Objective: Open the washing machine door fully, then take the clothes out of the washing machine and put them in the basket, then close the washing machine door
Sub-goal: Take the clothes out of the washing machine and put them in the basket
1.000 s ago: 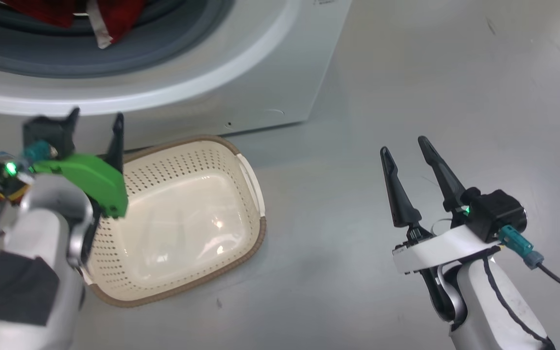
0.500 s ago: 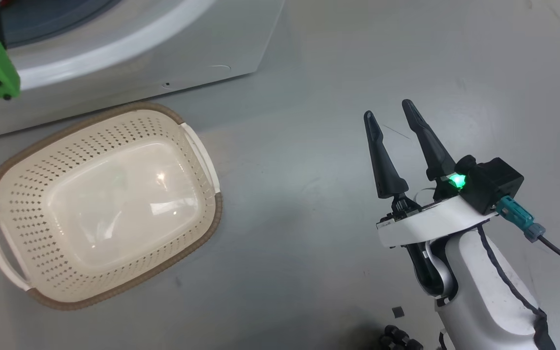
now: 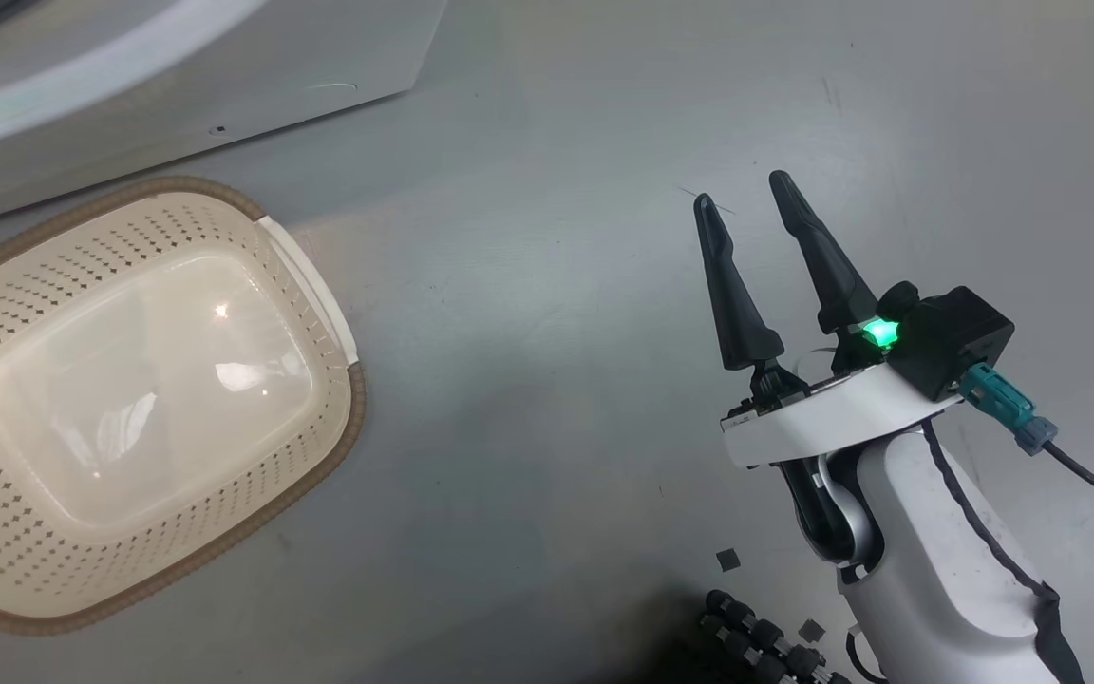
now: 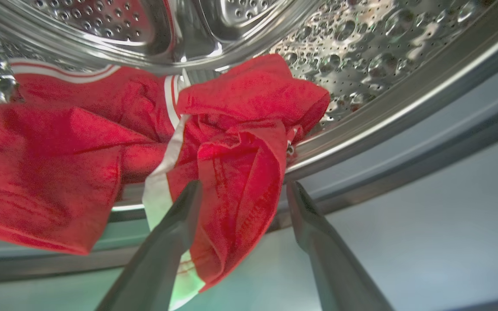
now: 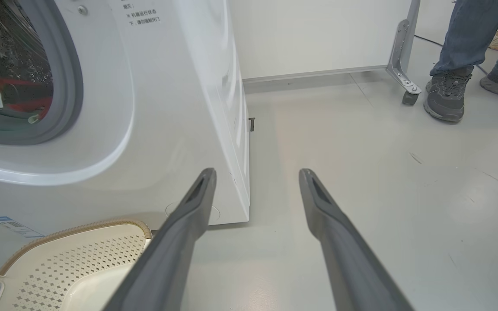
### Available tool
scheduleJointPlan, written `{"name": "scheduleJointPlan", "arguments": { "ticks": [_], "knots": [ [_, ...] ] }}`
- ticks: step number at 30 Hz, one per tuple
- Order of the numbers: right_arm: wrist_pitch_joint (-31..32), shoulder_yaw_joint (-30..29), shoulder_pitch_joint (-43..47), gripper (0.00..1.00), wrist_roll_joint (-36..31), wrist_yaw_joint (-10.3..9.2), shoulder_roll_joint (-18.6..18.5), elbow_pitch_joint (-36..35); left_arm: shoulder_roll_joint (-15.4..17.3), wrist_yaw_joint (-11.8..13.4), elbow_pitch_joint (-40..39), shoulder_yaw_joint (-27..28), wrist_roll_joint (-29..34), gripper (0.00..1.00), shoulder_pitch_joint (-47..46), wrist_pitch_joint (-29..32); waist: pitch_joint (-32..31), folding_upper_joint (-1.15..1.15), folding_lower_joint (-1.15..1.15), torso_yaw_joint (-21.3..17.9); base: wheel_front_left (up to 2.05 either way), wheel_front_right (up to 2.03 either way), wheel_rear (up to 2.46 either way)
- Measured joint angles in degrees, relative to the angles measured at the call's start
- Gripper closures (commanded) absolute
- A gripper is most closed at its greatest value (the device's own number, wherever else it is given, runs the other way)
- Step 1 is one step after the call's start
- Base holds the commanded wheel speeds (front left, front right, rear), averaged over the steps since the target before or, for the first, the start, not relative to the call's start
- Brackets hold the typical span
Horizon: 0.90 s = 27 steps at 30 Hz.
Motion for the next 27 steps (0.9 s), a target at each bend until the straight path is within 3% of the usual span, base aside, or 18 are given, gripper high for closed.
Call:
{"name": "scheduleJointPlan", "arguments": {
  "ticks": [6,7,9,10,19,27],
  "knots": [
    [0.00,0.40,-0.58,0.00,0.03,-0.08,0.00,0.20,-0.04,1.25,3.57,0.30,0.00,0.00,-1.64,1.42,0.47,0.00,0.00,-0.35,0.00,0.00,0.00],
    [0.00,0.41,-0.85,0.00,0.03,-0.08,0.00,0.21,-0.07,1.42,4.10,0.29,0.01,0.05,-1.77,1.93,0.49,0.00,0.00,-0.36,0.00,0.00,0.00],
    [0.00,0.42,-1.17,0.00,0.04,-0.09,0.01,0.23,-0.19,1.68,5.30,0.25,0.00,0.78,-1.85,2.40,0.51,0.00,0.00,-0.38,0.00,0.00,0.00],
    [0.00,0.45,-1.19,0.00,0.04,-0.14,0.00,0.24,-0.25,1.67,5.56,0.12,0.01,1.00,-1.94,2.59,0.51,0.00,0.00,-0.38,0.00,0.00,0.00],
    [0.00,0.58,-1.40,0.00,0.03,-0.83,0.00,0.70,-0.32,1.67,7.35,-0.99,0.99,1.00,-3.15,2.04,0.28,0.00,0.00,-0.33,0.00,0.00,0.00],
    [0.00,0.55,-1.49,0.00,-0.59,-0.94,0.00,1.62,-0.63,1.05,8.15,-1.59,1.48,1.00,-3.14,-2.76,-0.89,0.00,0.00,0.24,0.00,0.00,0.00]
  ]
}}
